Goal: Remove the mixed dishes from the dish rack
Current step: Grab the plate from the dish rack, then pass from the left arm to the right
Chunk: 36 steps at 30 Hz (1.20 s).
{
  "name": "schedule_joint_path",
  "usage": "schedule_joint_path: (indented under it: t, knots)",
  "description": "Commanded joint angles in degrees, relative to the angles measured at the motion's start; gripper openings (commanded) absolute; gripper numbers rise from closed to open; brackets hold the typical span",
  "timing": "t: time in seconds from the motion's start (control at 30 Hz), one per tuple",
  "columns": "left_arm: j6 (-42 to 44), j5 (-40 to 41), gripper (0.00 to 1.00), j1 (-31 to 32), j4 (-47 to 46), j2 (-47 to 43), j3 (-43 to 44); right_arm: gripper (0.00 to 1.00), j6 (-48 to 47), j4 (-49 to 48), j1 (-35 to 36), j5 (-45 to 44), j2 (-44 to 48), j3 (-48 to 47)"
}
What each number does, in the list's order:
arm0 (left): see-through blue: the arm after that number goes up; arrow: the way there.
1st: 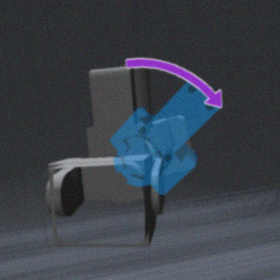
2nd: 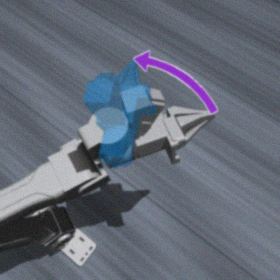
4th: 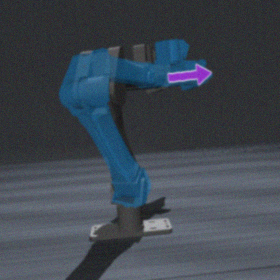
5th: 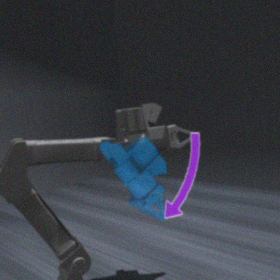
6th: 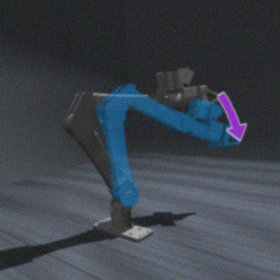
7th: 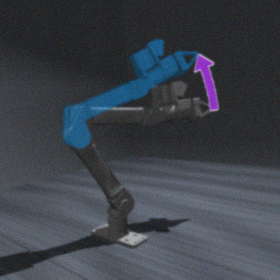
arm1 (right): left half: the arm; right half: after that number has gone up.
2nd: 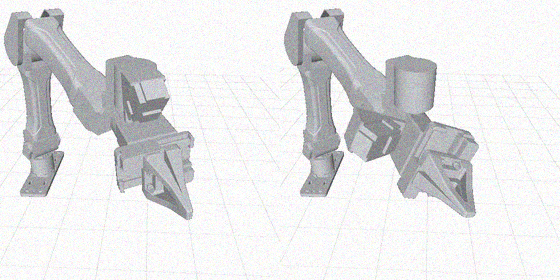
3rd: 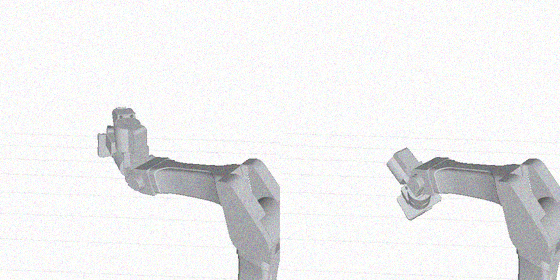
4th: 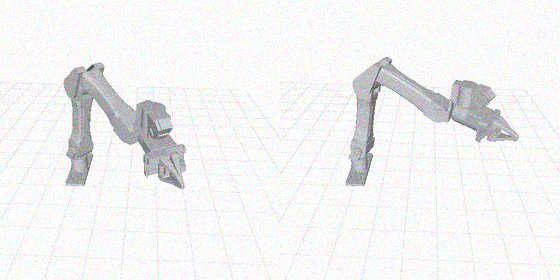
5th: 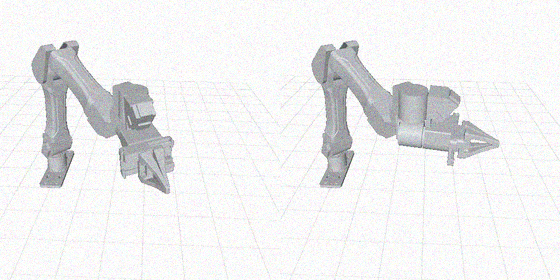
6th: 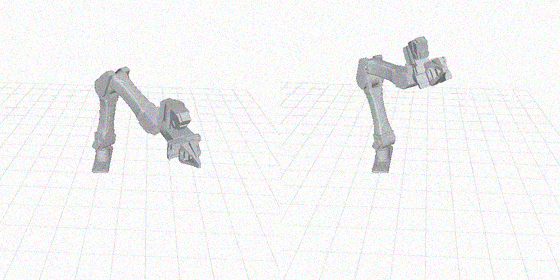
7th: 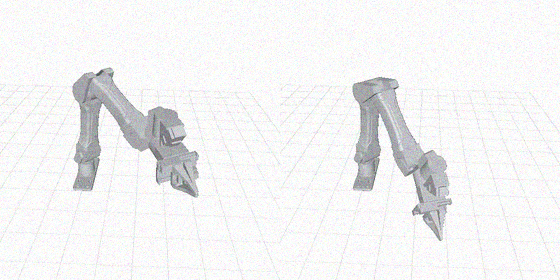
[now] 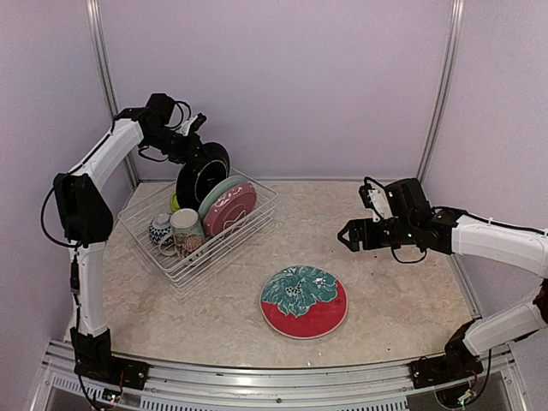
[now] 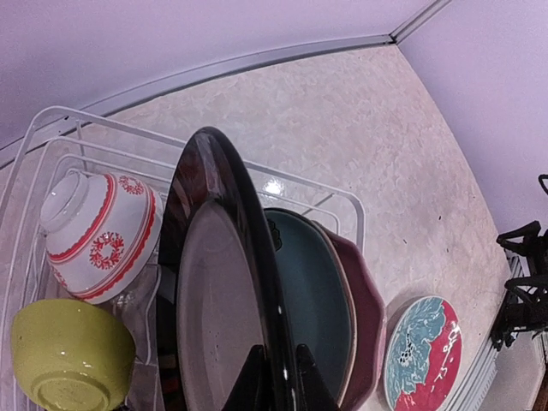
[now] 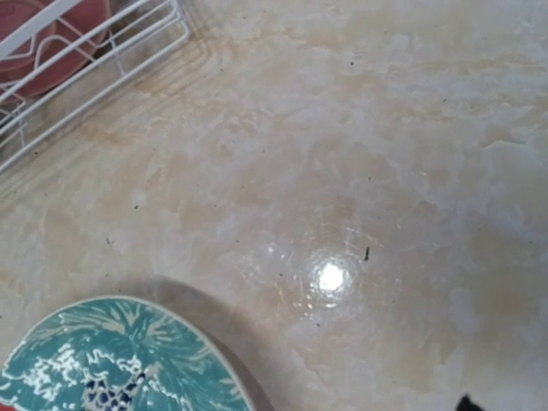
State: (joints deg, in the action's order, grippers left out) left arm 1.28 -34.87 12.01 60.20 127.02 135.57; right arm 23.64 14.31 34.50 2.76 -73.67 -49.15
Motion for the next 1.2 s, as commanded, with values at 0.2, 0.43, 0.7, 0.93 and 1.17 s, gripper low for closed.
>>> schedule_joint_path:
  t: [0.2,0.43,0.7,0.93,1.17]
  knots:
    - [-4.84,10.8,0.0,3.88,4.67,-8.06,7.71,0.88,1.46,-0.57,0.6,0.7,-2.71,-2.75]
    - [-2.81,17.3,0.0,6.43,3.11,-11.32,8.45,0.88,2.05,-1.23,0.52,0.86,-4.41,-3.68]
    - [3.88,35.21,0.0,15.06,-2.94,-16.68,8.08,0.88,6.35,-5.49,-0.03,5.31,-5.7,-5.04]
    - [15.88,52.07,0.0,28.24,-11.89,-19.76,2.83,0.88,11.0,-7.94,-6.13,12.21,-4.85,-4.71]
    - [28.34,55.73,0.0,41.68,-30.27,-25.83,-17.97,0.88,16.38,-8.3,-18.7,25.72,-1.51,-6.51]
